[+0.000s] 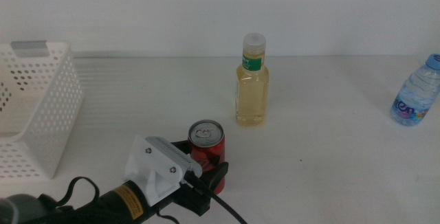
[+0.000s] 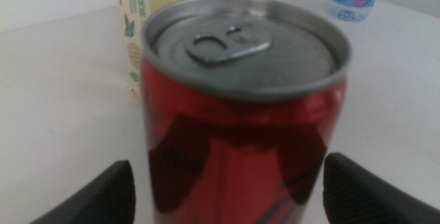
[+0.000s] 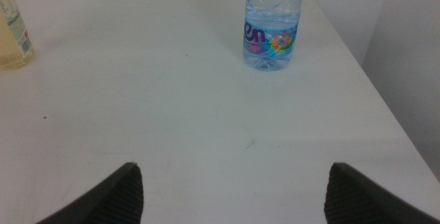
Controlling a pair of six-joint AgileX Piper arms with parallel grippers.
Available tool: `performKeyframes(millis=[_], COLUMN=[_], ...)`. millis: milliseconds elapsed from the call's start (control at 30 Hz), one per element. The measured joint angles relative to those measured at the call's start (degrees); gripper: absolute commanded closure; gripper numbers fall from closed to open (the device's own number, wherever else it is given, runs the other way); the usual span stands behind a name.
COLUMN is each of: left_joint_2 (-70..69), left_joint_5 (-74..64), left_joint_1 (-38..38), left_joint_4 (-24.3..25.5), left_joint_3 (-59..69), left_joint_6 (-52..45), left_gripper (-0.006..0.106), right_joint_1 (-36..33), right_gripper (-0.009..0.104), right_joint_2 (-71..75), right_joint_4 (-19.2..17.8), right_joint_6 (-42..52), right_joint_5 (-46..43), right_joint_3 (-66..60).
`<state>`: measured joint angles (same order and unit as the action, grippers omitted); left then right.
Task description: Use arms to grab the bottles and put them into the dustbin to the left of the table.
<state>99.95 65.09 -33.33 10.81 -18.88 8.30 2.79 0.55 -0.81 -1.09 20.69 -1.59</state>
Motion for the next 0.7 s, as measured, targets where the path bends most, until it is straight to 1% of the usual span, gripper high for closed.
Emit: performKeyframes(millis=[700], left_joint_2=[6.51], left_joint_5=[-0.04], left_joint_1=[0.00], left_joint_4=[0.49], left_joint_3=[-6.86], left_joint_6=[2.21], left_gripper=[0.010], right_joint_1=[0.00], right_gripper=[0.016], right_joint_2=[0.00], right_joint_4=[0.00], right_joint_6=[0.00], right_joint_5=[0.00], right_joint_3=[0.00])
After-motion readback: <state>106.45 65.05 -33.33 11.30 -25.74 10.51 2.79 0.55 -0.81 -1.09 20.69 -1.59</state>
